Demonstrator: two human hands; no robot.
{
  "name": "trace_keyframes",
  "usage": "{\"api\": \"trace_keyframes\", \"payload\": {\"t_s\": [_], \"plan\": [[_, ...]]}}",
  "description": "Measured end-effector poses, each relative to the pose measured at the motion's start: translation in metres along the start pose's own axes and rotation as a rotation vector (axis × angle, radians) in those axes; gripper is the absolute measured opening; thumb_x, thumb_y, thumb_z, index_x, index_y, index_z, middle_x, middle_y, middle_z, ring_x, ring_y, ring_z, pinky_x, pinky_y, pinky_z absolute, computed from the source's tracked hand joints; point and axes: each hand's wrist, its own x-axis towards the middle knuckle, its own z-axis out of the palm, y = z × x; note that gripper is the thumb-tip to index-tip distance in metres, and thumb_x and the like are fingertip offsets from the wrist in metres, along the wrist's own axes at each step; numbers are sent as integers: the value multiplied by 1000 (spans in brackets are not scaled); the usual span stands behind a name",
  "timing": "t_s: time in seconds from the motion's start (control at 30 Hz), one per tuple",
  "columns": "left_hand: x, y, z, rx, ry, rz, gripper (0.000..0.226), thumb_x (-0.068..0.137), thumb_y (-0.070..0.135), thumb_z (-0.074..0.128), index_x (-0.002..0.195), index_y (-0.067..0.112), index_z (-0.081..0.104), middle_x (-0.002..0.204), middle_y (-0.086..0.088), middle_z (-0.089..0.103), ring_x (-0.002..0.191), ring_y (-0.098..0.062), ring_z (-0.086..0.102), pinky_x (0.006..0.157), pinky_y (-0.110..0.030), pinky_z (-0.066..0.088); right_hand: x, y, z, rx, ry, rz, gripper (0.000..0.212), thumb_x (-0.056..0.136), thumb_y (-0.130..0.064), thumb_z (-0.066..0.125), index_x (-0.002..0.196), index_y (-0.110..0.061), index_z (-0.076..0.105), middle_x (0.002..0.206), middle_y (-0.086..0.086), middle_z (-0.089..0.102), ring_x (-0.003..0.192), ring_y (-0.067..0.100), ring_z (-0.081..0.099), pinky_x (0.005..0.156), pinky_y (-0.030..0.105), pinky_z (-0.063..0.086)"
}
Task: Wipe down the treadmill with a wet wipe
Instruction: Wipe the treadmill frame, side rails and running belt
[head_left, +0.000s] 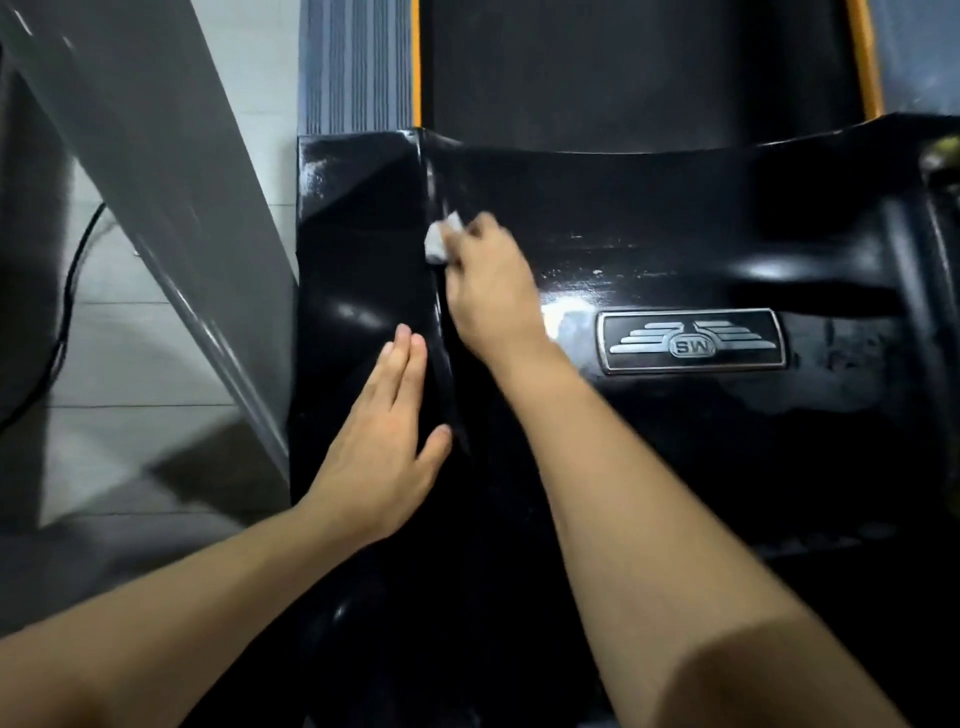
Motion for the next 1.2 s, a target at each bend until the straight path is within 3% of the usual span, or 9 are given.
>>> {"api": "trace_keyframes", "payload": {"t_s": [0.1,0.23,0.4,0.53,0.7,0.9,0.97,1.07,1.2], "plan": [[-1,-2,-5,-25,-46,-3,94,93,10,57,162,19,-6,168,8,-18,153,-2,-17,128,-32,2,-92,-11,-16,53,-14,-29,50,84,-16,34,124,-7,63,98,14,56,83,31,53,76,41,46],[-3,9,-2,33,48,-31,81,100,23,52,163,15,3,171,2,-5,156,-9,-5,126,-29,5,-150,36,-50,-134,-6,16,47,83,-10,41,124,-7,65,96,13,60,82,32,56,77,43,50],[-8,34,19,337,70,263,68,97,38,38,157,6,34,166,-16,25,155,-30,20,126,-45,21,-164,171,-126,-441,190,434,42,89,-7,39,122,-5,65,95,22,59,81,39,55,72,44,43],[-9,41,33,389,64,250,69,93,33,35,156,4,35,164,-19,29,154,-33,19,126,-49,17,-144,194,-148,-405,256,684,34,93,-6,39,113,-3,67,108,24,57,94,42,55,82,43,42],[-7,37,30,368,69,271,68,94,34,37,156,6,34,164,-16,28,155,-30,17,127,-46,15,-99,106,-76,-279,81,358,53,88,-14,19,124,-8,57,120,14,56,105,32,53,90,36,39],[-7,38,33,316,81,261,71,92,32,41,156,5,33,165,-14,27,156,-28,13,128,-37,3,-108,69,-73,-279,-92,-68,36,86,-3,60,122,-7,64,101,12,61,87,32,57,72,40,45],[-6,37,34,310,80,254,71,92,31,43,157,6,32,166,-13,26,157,-27,11,127,-35,1,-112,108,-101,-329,-35,20,21,92,-7,53,105,-13,69,89,8,59,82,33,55,68,38,39],[-6,34,33,313,73,266,71,93,33,42,158,7,30,167,-12,24,157,-26,9,127,-36,0,-132,184,-144,-489,85,240,49,90,-13,27,122,-7,64,105,16,61,94,38,54,83,42,43],[-5,32,31,288,45,272,70,95,34,42,158,7,31,167,-13,24,157,-27,9,128,-39,3,-165,205,-160,-478,160,526,43,87,-3,42,126,-1,59,113,23,55,98,42,52,87,47,44]]}}
